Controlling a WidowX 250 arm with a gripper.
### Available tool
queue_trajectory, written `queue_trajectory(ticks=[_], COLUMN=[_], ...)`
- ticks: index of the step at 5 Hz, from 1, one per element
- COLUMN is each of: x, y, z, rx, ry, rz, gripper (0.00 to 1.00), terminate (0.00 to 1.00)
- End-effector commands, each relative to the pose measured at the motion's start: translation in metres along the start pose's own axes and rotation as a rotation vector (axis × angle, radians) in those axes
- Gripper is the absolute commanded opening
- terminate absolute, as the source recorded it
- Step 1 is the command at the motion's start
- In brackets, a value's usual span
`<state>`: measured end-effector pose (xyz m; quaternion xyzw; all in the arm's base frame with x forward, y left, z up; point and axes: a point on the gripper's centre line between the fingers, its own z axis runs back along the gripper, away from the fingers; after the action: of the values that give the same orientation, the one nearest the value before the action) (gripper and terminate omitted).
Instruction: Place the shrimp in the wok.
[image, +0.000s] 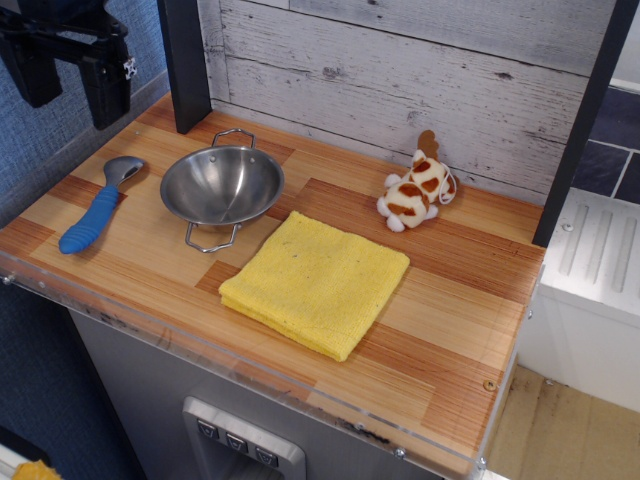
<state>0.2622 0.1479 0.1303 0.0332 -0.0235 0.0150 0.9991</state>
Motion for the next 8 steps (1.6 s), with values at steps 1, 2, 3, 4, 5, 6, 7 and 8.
queue_trajectory(ticks=[1, 2, 3, 4, 5, 6, 7, 8], x=[0.0, 0.021, 0.04, 0.053, 0.065, 0.076, 0.088, 0.103], y=[0.0, -0.018, -0.036, -0.06, -0.092, -0.122, -0.146, -0.166], z=[0.0, 0.01, 0.01, 0.007, -0.006, -0.027, -0.044, -0.058], rx=[0.0, 0.015, 0.015, 0.004, -0.01, -0.037, -0.071, -0.089], ry=[0.0, 0.004, -0.019, -0.06, -0.124, -0.14, -0.149, -0.166], rz=[0.0, -0.053, -0.094, -0.141, -0.183, -0.234, -0.271, -0.307], gripper=[1.0, 1.0, 1.0, 1.0, 1.0, 1.0, 1.0, 1.0], terminate=[0.0, 0.0, 0.0, 0.0, 0.0, 0.0, 0.0, 0.0])
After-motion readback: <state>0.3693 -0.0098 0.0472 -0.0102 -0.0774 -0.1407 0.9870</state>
